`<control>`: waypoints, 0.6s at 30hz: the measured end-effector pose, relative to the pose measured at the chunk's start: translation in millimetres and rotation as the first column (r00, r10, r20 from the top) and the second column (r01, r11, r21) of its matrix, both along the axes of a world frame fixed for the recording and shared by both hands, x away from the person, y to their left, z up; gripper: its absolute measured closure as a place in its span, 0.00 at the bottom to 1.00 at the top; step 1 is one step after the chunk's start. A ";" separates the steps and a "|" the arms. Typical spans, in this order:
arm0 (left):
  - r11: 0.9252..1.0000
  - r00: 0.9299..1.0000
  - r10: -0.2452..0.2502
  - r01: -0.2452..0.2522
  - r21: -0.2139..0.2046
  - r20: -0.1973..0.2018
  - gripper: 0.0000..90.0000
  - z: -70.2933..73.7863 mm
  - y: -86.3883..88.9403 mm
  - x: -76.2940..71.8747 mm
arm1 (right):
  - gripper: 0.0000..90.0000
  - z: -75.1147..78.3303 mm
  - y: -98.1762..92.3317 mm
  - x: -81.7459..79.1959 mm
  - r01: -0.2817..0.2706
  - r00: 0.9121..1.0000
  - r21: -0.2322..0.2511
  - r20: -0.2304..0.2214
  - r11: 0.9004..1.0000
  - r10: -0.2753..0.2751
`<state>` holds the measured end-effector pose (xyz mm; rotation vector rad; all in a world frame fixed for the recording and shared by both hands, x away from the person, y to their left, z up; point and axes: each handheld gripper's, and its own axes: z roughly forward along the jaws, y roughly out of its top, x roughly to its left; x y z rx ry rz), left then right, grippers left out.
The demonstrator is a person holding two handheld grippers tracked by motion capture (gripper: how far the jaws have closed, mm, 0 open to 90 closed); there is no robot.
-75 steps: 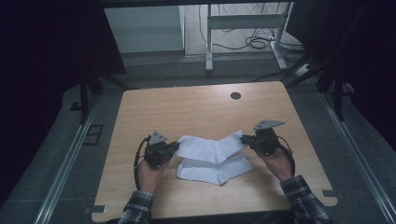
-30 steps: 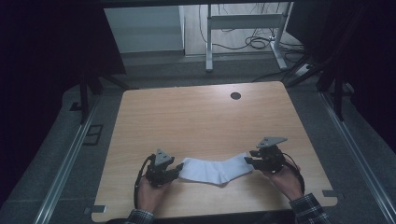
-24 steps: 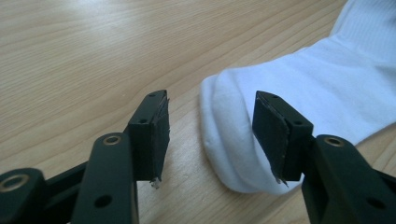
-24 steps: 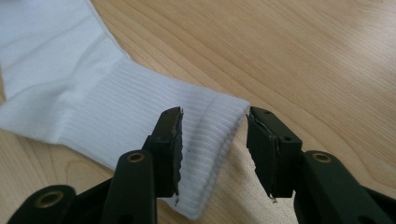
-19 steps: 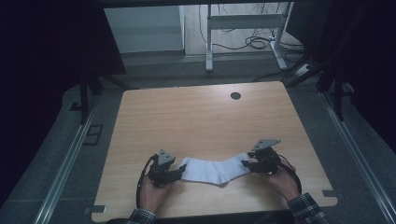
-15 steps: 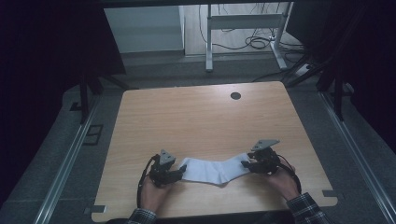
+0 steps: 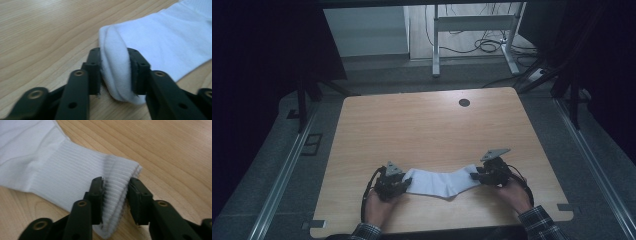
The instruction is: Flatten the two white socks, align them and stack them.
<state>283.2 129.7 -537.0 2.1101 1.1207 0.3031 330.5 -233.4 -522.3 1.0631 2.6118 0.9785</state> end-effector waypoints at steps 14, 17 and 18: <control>1.000 0.999 0.001 -0.001 0.010 0.051 0.90 10.6 -2.5 9.4 | 0.86 8.4 2.8 0.6 -0.006 1.000 0.009 -0.002 1.000 0.006; 1.000 0.998 0.004 -0.003 -0.001 0.061 0.90 15.8 -0.2 17.5 | 0.86 14.0 1.7 3.3 0.001 1.000 0.023 0.025 1.000 -0.002; 1.000 0.998 0.004 -0.004 -0.007 0.064 0.90 17.7 0.6 20.1 | 0.86 15.6 1.4 4.8 0.006 0.999 0.029 0.033 1.000 -0.007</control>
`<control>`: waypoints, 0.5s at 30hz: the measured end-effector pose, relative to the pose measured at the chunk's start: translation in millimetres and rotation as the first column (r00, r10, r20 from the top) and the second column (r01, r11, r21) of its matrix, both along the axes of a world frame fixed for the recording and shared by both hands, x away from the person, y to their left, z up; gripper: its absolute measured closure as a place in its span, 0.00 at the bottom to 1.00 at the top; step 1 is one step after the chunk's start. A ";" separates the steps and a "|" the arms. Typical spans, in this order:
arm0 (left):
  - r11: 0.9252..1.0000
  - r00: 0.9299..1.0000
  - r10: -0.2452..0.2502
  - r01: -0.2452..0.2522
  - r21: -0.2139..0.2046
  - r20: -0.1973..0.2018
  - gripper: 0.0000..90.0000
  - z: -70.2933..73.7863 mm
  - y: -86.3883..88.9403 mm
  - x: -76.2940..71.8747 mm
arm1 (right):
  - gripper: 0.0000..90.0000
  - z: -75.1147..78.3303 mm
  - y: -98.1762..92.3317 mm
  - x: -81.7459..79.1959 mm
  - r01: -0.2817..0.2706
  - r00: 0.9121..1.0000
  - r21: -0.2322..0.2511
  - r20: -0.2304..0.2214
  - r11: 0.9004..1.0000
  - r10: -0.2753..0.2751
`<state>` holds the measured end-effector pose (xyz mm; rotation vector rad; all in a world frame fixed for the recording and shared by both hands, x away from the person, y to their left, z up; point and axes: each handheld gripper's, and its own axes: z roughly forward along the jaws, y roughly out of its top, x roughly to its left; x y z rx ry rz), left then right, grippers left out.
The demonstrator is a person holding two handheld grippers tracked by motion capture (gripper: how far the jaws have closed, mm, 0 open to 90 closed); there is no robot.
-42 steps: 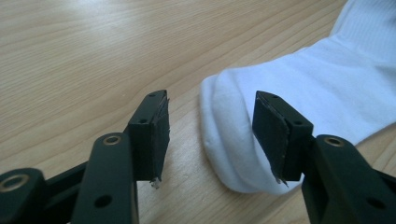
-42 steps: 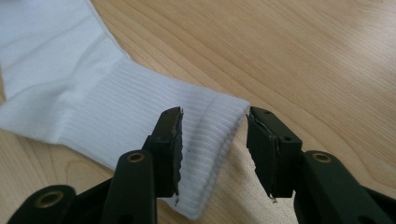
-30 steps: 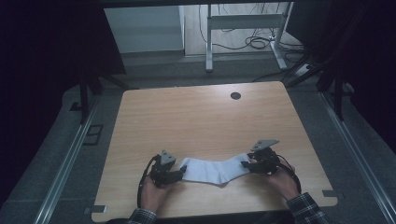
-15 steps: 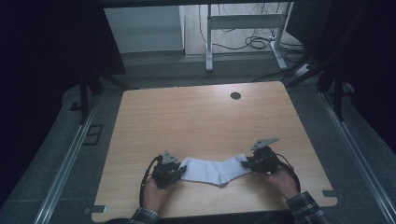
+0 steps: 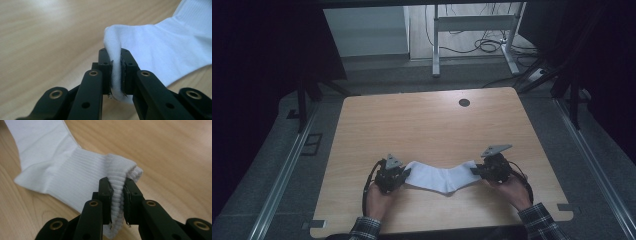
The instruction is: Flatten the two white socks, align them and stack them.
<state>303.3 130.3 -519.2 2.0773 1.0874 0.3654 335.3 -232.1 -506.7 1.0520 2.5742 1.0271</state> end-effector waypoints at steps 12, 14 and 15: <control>1.000 0.997 0.014 -0.014 0.003 0.074 0.90 15.9 2.6 37.0 | 0.86 11.6 -0.4 31.1 0.047 0.997 0.040 0.060 0.998 -0.049; 1.000 0.997 0.016 -0.016 0.008 0.077 0.90 16.1 3.2 43.7 | 0.86 11.4 0.9 36.2 0.050 0.996 0.037 0.070 0.998 -0.052; 1.000 0.997 0.017 -0.018 0.008 0.078 0.90 15.9 3.1 46.6 | 0.86 11.7 1.4 38.9 0.050 0.996 0.036 0.076 0.998 -0.053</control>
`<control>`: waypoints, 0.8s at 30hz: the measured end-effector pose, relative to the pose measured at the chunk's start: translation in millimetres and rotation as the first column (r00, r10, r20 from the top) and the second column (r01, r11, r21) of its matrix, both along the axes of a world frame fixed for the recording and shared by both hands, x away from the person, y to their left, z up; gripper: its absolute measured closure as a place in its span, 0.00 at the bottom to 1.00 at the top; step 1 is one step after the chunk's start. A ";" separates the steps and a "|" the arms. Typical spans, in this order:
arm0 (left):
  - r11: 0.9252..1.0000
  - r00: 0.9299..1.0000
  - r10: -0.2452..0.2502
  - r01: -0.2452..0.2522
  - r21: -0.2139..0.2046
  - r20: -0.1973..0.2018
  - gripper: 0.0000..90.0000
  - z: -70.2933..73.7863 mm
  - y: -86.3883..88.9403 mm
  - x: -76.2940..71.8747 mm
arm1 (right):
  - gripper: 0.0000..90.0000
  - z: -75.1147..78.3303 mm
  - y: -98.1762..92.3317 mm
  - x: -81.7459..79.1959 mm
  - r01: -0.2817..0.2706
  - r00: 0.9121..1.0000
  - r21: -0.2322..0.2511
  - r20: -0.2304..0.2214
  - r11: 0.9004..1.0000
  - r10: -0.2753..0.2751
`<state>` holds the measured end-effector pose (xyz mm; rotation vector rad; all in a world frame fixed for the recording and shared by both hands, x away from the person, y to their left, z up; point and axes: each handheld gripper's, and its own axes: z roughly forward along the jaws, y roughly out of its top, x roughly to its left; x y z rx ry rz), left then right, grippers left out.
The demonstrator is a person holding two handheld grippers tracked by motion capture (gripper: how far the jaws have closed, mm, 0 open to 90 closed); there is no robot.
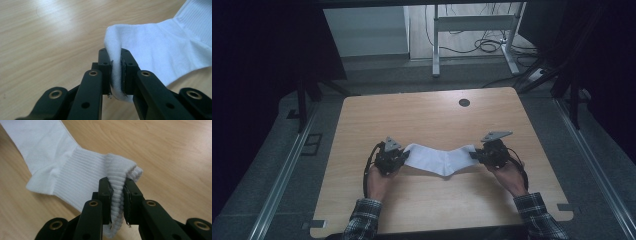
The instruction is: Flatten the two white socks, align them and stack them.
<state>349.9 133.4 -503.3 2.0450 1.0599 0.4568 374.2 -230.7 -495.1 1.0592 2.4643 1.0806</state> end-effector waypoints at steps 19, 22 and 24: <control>0.997 0.996 0.067 -0.065 0.037 -0.060 0.72 -32.1 1.1 18.3 | 0.68 -24.1 12.2 29.7 0.021 1.000 -0.074 0.015 0.997 -0.020; 0.997 0.996 0.073 -0.072 0.031 -0.053 0.67 -31.1 2.1 17.3 | 0.62 -24.1 12.1 28.7 0.018 1.000 -0.082 0.026 0.996 -0.016; 0.997 0.996 0.077 -0.076 0.025 -0.050 0.65 -30.0 3.1 17.1 | 0.59 -25.4 11.8 28.6 0.018 1.000 -0.085 0.026 0.996 -0.016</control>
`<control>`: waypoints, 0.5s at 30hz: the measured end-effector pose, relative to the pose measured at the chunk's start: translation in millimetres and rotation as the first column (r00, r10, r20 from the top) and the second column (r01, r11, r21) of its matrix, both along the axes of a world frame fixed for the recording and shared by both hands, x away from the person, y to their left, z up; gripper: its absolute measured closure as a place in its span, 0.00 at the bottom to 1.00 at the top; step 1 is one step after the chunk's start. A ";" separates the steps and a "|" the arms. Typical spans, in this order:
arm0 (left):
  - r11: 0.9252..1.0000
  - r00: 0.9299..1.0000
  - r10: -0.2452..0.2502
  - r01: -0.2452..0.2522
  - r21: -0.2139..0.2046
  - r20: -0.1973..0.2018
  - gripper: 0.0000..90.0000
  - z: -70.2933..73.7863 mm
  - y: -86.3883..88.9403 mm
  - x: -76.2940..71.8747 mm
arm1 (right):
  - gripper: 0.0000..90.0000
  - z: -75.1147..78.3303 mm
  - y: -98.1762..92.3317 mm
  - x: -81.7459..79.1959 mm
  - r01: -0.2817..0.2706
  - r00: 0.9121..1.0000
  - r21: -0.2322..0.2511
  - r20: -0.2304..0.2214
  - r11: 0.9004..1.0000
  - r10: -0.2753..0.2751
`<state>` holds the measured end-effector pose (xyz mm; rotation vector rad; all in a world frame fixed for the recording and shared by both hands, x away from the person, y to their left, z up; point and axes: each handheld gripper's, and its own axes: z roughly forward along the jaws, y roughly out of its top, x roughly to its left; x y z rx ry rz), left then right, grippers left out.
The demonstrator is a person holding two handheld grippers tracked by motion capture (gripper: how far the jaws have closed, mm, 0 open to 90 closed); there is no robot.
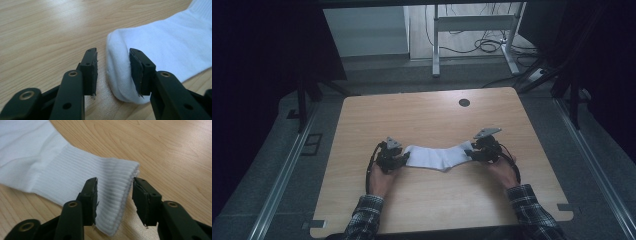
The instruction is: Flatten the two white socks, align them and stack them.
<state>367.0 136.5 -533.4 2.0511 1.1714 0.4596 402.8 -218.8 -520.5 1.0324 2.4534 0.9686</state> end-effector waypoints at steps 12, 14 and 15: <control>0.999 1.000 0.006 -0.005 -0.045 0.015 0.47 8.6 2.0 -2.5 | 0.46 5.3 -1.9 -4.2 -0.015 1.000 0.026 0.008 1.000 0.014; 0.998 1.000 0.007 -0.006 -0.055 0.017 0.44 9.9 2.5 -2.5 | 0.44 6.2 -3.3 -5.0 -0.015 1.000 0.023 0.011 1.000 0.015; 0.998 1.000 0.004 -0.003 -0.061 0.018 0.43 10.6 2.9 -2.6 | 0.44 6.5 -4.0 -5.4 -0.015 1.000 0.029 0.012 0.999 0.014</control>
